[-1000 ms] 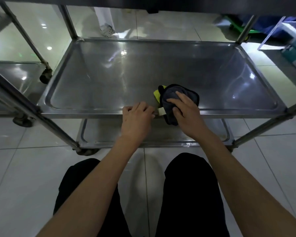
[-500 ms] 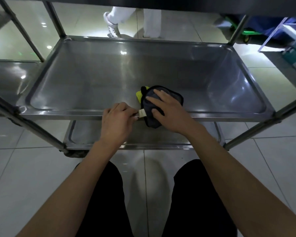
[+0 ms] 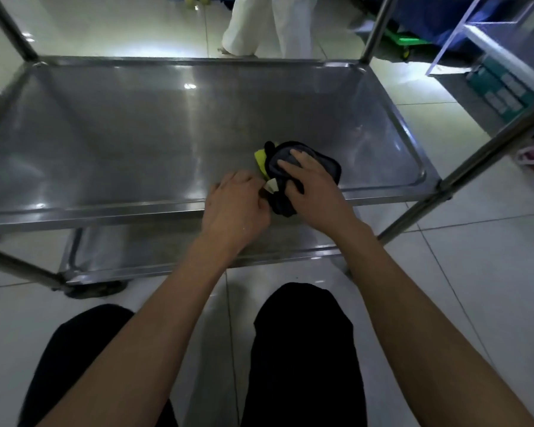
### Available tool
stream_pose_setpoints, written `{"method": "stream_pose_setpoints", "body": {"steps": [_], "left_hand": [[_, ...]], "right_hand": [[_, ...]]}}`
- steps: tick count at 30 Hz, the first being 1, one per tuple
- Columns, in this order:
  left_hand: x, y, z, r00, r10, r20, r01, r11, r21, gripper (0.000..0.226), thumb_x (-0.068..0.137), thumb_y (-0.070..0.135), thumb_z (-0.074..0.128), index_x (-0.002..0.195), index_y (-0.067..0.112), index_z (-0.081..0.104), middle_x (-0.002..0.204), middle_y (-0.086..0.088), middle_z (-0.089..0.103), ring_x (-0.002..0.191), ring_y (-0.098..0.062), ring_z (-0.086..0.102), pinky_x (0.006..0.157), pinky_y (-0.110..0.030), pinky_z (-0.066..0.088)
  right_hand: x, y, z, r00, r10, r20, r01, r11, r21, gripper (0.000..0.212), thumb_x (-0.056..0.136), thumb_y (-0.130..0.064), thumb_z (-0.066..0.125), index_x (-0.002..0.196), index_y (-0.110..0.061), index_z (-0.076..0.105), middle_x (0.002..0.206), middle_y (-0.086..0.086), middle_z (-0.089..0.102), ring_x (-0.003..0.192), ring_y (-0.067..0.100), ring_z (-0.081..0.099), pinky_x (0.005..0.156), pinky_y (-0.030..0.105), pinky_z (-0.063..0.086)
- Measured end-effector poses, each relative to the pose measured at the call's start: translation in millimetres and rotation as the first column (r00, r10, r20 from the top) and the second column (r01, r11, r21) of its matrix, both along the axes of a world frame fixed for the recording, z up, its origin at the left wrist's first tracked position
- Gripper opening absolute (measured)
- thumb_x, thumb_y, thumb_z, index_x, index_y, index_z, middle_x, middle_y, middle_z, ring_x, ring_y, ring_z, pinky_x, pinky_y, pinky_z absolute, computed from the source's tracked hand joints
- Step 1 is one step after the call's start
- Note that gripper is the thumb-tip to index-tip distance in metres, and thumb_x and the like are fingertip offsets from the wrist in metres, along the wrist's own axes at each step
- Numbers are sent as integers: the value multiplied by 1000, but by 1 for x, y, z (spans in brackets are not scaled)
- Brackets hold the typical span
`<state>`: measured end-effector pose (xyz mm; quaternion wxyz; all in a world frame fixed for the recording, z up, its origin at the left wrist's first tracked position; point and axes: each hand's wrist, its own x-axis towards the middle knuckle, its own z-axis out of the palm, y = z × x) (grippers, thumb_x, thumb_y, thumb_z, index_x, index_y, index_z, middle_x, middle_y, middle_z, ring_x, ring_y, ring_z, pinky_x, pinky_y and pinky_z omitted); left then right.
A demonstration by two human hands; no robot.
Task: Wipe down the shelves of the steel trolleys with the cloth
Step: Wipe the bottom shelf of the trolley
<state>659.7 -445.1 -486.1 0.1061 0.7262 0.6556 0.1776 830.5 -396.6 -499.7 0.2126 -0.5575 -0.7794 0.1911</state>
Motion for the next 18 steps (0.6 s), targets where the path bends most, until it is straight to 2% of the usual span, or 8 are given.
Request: {"method": "stream_pose_setpoints", "body": {"steps": [3, 7, 14, 18], "left_hand": [[30, 6, -6, 999, 1, -41, -1, 1000, 4, 31, 94, 36, 47, 112, 26, 71, 121, 5, 61, 121, -21, 47, 102, -42, 36], [45, 5, -18, 996, 65, -66, -59, 993, 98, 31, 97, 41, 48, 108, 27, 73, 114, 4, 59, 113, -23, 51, 101, -45, 36], [53, 13, -21, 992, 56, -112, -37, 987, 159, 26, 95, 39, 56, 93, 19, 73, 102, -2, 59, 101, -31, 54, 85, -48, 43], [55, 14, -21, 988, 39, -147, -8, 980, 201, 24, 96, 37, 57, 92, 20, 73, 99, -1, 61, 97, -28, 56, 81, -45, 44]], "right_hand": [[44, 10, -1, 994, -108, -35, 108, 994, -13, 45, 98, -15, 51, 144, -17, 50, 160, 6, 28, 150, 22, 20, 118, 27, 14], [93, 26, -2, 981, -194, -14, 193, 980, -50, 46, 101, -14, 47, 146, -21, 47, 163, 4, 22, 151, 22, 15, 116, 23, 9], [171, 45, 5, 911, -389, 136, 394, 919, -9, 49, 102, -15, 42, 151, -18, 38, 164, 13, 15, 151, 33, 9, 123, 41, 13], [179, 49, 5, 882, -422, 209, 428, 904, 18, 51, 101, -15, 41, 152, -18, 36, 163, 15, 16, 151, 35, 8, 123, 46, 12]]}}
